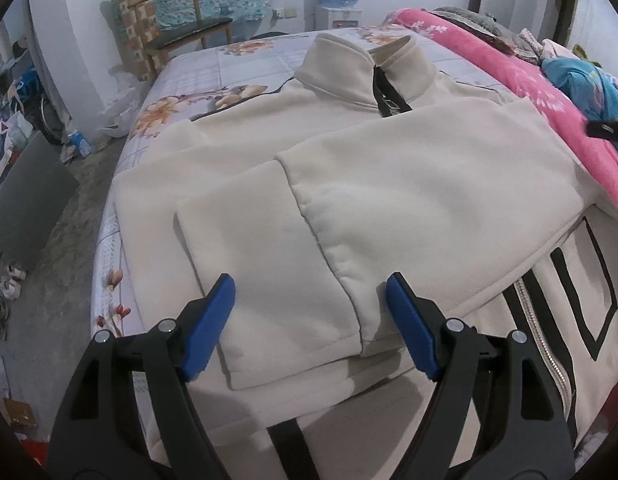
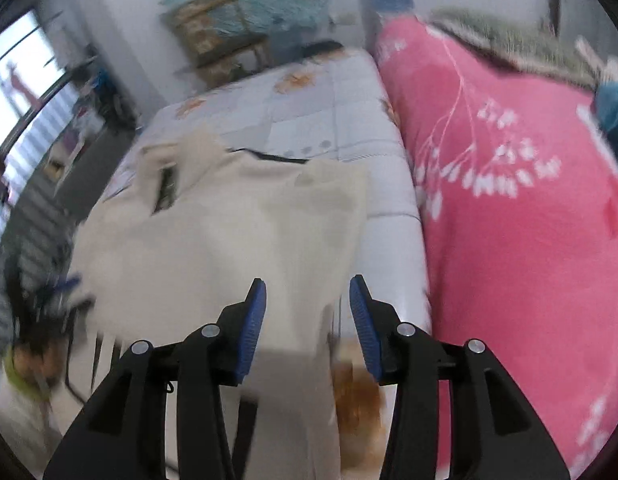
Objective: Fold large clothes
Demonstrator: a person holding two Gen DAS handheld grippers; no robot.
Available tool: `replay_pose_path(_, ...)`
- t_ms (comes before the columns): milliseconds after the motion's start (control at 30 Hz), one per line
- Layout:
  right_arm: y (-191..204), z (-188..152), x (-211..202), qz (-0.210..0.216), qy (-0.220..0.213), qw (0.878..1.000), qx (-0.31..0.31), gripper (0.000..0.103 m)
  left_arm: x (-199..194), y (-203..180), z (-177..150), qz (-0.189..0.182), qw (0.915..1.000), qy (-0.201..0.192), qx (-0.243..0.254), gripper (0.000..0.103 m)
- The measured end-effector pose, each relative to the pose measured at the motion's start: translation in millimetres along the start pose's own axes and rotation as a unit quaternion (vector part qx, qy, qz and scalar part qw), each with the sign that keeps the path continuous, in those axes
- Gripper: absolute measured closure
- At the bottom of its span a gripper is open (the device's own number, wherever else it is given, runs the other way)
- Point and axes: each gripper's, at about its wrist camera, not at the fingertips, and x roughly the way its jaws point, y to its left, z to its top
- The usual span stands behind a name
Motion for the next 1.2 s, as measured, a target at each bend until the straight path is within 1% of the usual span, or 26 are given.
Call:
replay_pose_path(100,-6,28,44,-0.045,0.016,0.999,0.015,0.061,0,-2,-3,0.007,0.9999,-0.006,0.008,0.029)
replay_pose_path(133,-7,33,53,-0.053,0.019,0.998,0.015,0.067,0,-1,-3,0.006,0.9999,-0.009,0.008,0.03)
replay_pose_path(167,-9,38,64,-0.056,0.022,0.998,0.016,0.082,-1,-1,-4,0.005,0.9999,-0.011,0.009,0.031)
replay_pose_path(233,-7,44,67,-0.05,0.012,0.999,0.012,0.097,-2,1,-5,0.006,0.9998,-0.013,0.01,0.035)
replay_pose_path(300,0,46,52,-0.031,-0.035,0.999,0.0,0.097,-3,4,-5,0.003,0.9999,-0.013,0.009,0.038)
replay_pose_path(367,-1,46,45,-0.041,-0.056,0.998,-0.001,0.098,-3,5,-6,0.001,0.9999,-0.014,0.01,0.038)
replay_pose_path(467,-19,44,66,-0.054,-0.032,0.998,0.021,0.097,-3,5,-5,0.002,0.9998,-0.015,0.013,0.038)
replay_pose_path(533,-26,42,68,-0.047,-0.036,0.998,0.029,0.095,-3,5,-5,0.003,0.9998,-0.014,0.013,0.038)
replay_pose_path(600,-29,42,60,-0.066,-0.045,0.996,0.041,0.089,-3,4,-5,0.001,0.9998,-0.014,0.013,0.038)
replay_pose_path(633,-30,41,56,-0.077,-0.049,0.995,0.046,0.089,-3,4,-5,0.0,0.9998,-0.014,0.012,0.038)
replay_pose_path(667,-29,40,45,-0.097,-0.059,0.993,0.042,0.089,-3,4,-5,0.0,0.9998,-0.014,0.013,0.038)
replay_pose_path(700,-25,38,37,-0.097,-0.068,0.993,0.031,0.088,-3,4,-5,0.0,0.9998,-0.014,0.013,0.038)
replay_pose_path(733,-21,36,27,-0.086,-0.075,0.993,0.017,0.087,-3,4,-5,0.0,0.9998,-0.015,0.013,0.038)
replay_pose_path(800,1,22,12,-0.047,-0.076,0.996,-0.032,0.086,-3,4,-5,0.0,0.9998,-0.015,0.012,0.038)
replay_pose_path(833,12,11,10,-0.021,-0.065,0.996,-0.059,0.086,-2,5,-5,0.001,0.9998,-0.016,0.012,0.037)
replay_pose_path(867,17,5,9,-0.006,-0.056,0.996,-0.074,0.081,-2,5,-6,0.002,0.9998,-0.016,0.01,0.037)
replay_pose_path(900,27,-8,12,0.013,-0.037,0.994,-0.099,0.077,-3,5,-6,0.004,0.9998,-0.018,0.008,0.037)
replay_pose_path(933,34,-19,18,0.018,-0.019,0.992,-0.124,0.072,-3,5,-6,0.005,0.9998,-0.019,0.005,0.037)
replay_pose_path(967,35,-26,23,0.011,-0.007,0.99,-0.137,0.068,-3,5,-7,0.004,0.9998,-0.021,0.004,0.037)
replay_pose_path(1000,34,-34,33,-0.008,0.014,0.989,-0.148,0.068,-3,6,-7,0.002,0.9997,-0.023,0.001,0.037)
replay_pose_path(1033,29,-38,39,-0.019,0.024,0.989,-0.143,0.068,-5,9,-6,-0.005,0.9997,-0.023,-0.006,0.037)
replay_pose_path(1067,26,-38,36,-0.022,0.019,0.991,-0.133,0.068,-7,12,-5,-0.01,0.9996,-0.022,-0.013,0.036)
replay_pose_path(1100,23,-37,30,-0.033,0.017,0.992,-0.117,0.068,-12,17,-5,-0.012,0.9993,-0.023,-0.027,0.035)
replay_pose_path(1133,23,-36,18,-0.042,0.009,0.994,-0.101,0.068,-20,21,-5,-0.014,0.9986,-0.03,-0.041,0.034)
replay_pose_path(1167,26,-35,7,-0.037,-0.002,0.995,-0.094,0.067,-36,25,-6,-0.013,0.9973,-0.049,-0.054,0.034)
replay_pose_path(1200,31,-38,-10,-0.023,-0.018,0.996,-0.089,0.066,-50,26,-8,-0.006,0.9963,-0.064,-0.058,0.034)
